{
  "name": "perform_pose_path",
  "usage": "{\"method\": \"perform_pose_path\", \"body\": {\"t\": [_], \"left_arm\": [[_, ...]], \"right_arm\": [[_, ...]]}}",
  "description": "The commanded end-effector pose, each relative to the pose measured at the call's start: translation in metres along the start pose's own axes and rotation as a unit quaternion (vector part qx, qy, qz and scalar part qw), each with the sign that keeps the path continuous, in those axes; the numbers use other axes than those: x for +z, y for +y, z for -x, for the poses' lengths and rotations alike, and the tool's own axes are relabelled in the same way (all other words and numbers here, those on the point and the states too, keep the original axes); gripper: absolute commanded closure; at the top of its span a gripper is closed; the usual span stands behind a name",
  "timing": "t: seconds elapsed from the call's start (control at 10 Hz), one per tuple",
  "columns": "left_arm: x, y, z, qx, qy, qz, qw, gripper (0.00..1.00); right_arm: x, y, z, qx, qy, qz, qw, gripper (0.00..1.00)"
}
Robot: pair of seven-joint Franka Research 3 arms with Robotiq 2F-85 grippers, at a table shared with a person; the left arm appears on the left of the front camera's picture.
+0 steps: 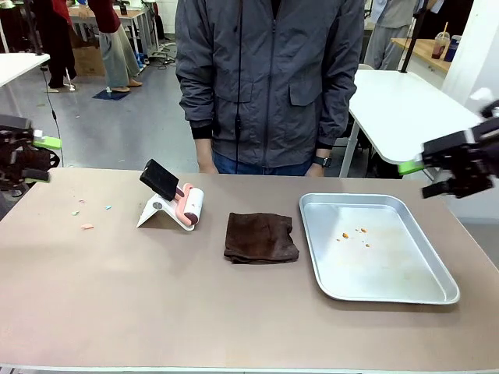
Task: Clean the surface of the table.
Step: Hold the Lint Roller with your left hand and the towel with your right hand.
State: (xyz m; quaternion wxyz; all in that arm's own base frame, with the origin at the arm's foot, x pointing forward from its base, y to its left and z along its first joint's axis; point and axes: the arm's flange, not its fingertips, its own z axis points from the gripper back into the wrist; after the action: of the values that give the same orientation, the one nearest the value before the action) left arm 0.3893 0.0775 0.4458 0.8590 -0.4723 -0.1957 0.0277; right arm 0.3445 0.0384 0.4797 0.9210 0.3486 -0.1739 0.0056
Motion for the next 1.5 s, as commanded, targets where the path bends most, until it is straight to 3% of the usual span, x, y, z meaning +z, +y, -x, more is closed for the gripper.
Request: {"method": "perform_pose_path", "body": {"t": [0.0, 0.4, 0.6, 0.9, 1.0, 1.4], "left_arm": [[-0.029, -0.019, -0.026, 0.002, 0.02, -0.024, 1.0, 0.0], [-0.099, -0.037, -0.069, -0.015, 0.091, -0.093, 0.991, 0.0], [-0.118, -0.041, -0.079, -0.018, 0.098, -0.115, 0.988, 0.0], [-0.133, -0.039, -0.082, -0.016, 0.122, -0.123, 0.985, 0.0], [-0.131, -0.035, -0.079, -0.027, 0.106, -0.112, 0.988, 0.0], [-0.135, -0.036, -0.078, -0.023, 0.11, -0.105, 0.988, 0.0]], "right_arm": [[-0.045, 0.038, -0.018, 0.034, 0.038, 0.056, 0.997, 0.0], [-0.17, 0.125, 0.0, 0.009, 0.041, 0.169, 0.985, 0.0], [-0.204, 0.142, 0.016, -0.017, 0.054, 0.2, 0.978, 0.0], [-0.203, 0.136, 0.009, -0.051, 0.029, 0.212, 0.975, 0.0], [-0.212, 0.129, 0.028, -0.016, 0.055, 0.206, 0.977, 0.0], [-0.221, 0.134, 0.017, -0.015, 0.043, 0.229, 0.972, 0.0]]}}
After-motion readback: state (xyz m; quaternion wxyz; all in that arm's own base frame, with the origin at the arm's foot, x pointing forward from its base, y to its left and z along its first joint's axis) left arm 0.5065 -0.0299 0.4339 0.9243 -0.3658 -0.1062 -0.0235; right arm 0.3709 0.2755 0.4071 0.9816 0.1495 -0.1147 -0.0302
